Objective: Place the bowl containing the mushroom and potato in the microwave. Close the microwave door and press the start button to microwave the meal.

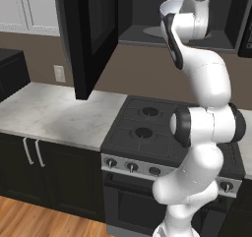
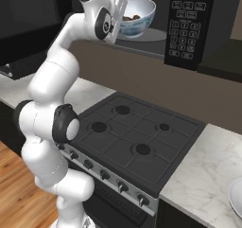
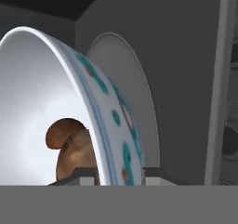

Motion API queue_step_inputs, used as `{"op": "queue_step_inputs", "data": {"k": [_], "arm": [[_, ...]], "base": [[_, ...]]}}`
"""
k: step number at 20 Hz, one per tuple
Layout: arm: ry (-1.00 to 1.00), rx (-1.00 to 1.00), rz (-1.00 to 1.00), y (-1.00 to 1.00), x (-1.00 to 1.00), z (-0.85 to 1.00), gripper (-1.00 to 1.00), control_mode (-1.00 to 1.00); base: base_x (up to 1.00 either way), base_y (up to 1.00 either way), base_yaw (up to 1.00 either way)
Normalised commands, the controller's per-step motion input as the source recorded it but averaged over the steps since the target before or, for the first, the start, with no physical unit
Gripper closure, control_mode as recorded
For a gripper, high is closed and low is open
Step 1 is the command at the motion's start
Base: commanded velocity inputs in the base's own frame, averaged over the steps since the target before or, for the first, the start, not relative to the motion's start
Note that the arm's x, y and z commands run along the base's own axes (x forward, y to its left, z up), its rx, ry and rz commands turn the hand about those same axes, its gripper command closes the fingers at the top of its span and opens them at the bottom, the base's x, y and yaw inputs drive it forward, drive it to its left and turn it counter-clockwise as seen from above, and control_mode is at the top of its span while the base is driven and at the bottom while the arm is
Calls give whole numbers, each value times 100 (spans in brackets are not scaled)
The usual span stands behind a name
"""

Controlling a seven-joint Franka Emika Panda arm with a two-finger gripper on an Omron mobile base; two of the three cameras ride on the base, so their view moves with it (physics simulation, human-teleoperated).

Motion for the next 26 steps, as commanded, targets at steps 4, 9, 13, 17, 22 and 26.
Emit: {"op": "queue_step_inputs", "data": {"k": [4, 9, 13, 17, 22, 26], "arm": [[0, 0, 0, -7, 26, 0, -100, -100], [-8, 0, 0, 0, 29, -21, -100, -100], [-24, -7, 0, 0, 1, -51, -100, -100], [-34, -10, 0, 0, -1, -19, -100, -100], [-28, -15, 0, 12, -30, 14, -100, -100], [6, -25, 0, 20, -99, 78, -100, -100]], "base": [[0, 0, 0], [0, 0, 0], [0, 0, 0], [0, 0, 0], [0, 0, 0], [0, 0, 0]]}}
